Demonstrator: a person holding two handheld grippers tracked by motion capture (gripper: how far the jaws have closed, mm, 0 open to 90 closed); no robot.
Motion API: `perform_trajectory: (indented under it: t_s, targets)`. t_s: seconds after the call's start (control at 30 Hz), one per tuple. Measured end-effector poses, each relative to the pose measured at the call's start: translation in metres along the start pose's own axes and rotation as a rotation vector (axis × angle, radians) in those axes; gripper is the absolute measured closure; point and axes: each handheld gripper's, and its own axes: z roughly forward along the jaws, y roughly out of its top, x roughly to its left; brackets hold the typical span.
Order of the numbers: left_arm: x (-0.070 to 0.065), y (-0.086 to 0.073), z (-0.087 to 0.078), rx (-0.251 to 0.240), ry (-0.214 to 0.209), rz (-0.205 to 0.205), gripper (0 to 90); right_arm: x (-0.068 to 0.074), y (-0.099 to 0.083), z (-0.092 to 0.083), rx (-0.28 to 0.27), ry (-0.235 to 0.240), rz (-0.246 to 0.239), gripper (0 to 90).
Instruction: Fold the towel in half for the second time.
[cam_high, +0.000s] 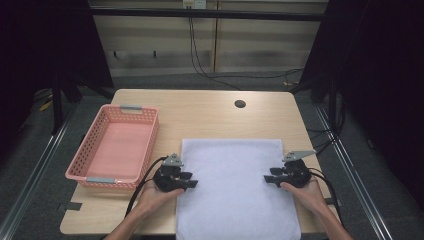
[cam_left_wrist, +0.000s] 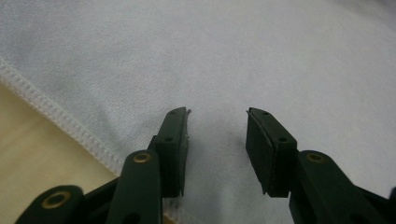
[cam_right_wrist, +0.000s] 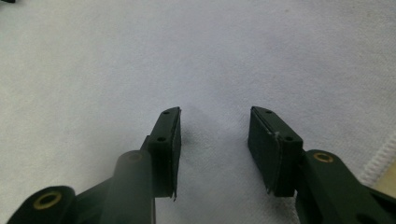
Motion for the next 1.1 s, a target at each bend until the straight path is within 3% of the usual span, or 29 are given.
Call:
perform_trajectory:
  t_s: [0.13, 0.23, 0.33, 0.47, 0.53, 0.63, 0.7, 0.73, 0.8, 0.87, 0.97, 1.1]
  targets:
    - [-0.013, -0.009, -0.004, 0.004, -0.029, 0.016, 59.4, 0.009, -0.01, -0.009, 0.02, 0.014, -0.008, 55.5]
    - [-0.028, -0.014, -0.008, 0.028, -0.026, 0.028, 59.4, 0.015, -0.016, -0.016, 0.036, 0.043, -0.012, 56.2]
    - [-0.039, -0.02, -0.014, 0.056, -0.065, 0.042, 59.4, 0.022, -0.025, -0.024, 0.045, 0.076, -0.008, 57.4]
    - [-0.038, -0.018, -0.018, 0.071, -0.084, 0.043, 60.7, 0.033, -0.032, -0.033, 0.094, 0.103, -0.009, 59.4]
    - [-0.03, -0.011, -0.021, 0.028, -0.05, 0.036, 60.5, 0.033, -0.032, -0.035, 0.095, 0.101, -0.018, 57.5]
    - [-0.01, 0.005, -0.019, -0.004, 0.02, -0.009, 60.5, 0.017, -0.026, -0.039, 0.016, 0.025, 0.012, 54.4]
    - [0.0, 0.014, -0.014, -0.03, 0.008, -0.033, 60.5, 0.0, -0.018, -0.041, -0.044, -0.025, 0.036, 53.5]
    - [0.005, 0.018, -0.012, -0.028, 0.023, -0.023, 60.5, -0.009, -0.012, -0.042, -0.066, -0.061, 0.043, 52.8]
    - [0.015, 0.024, -0.006, -0.057, 0.028, -0.054, 60.0, -0.026, -0.003, -0.042, -0.093, -0.098, 0.069, 50.3]
    - [0.023, 0.027, -0.002, -0.053, 0.039, -0.051, 58.6, -0.043, 0.005, -0.037, -0.116, -0.114, 0.085, 47.4]
    - [0.032, 0.029, 0.003, -0.056, 0.049, -0.079, 56.4, -0.058, 0.01, -0.021, -0.085, -0.111, 0.1, 46.0]
    - [0.04, 0.028, 0.004, -0.065, 0.084, -0.098, 55.0, -0.065, 0.009, -0.004, -0.041, -0.126, 0.101, 49.3]
